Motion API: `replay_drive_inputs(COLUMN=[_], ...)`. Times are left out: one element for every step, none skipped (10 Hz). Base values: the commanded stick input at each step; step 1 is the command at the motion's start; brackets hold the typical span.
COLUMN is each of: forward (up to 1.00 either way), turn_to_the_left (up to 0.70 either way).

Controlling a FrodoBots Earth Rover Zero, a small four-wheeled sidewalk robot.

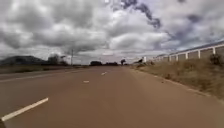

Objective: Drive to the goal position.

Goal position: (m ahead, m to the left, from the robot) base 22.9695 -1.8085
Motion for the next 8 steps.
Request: replay_drive_inputs(forward=[0.85, 0.85, 0.85, 0.85, 0.85, 0.85, 0.85, 0.85], turn_to_the_left=[0.00, 0.00, 0.00, 0.00, -0.04, -0.26, -0.34, -0.23])
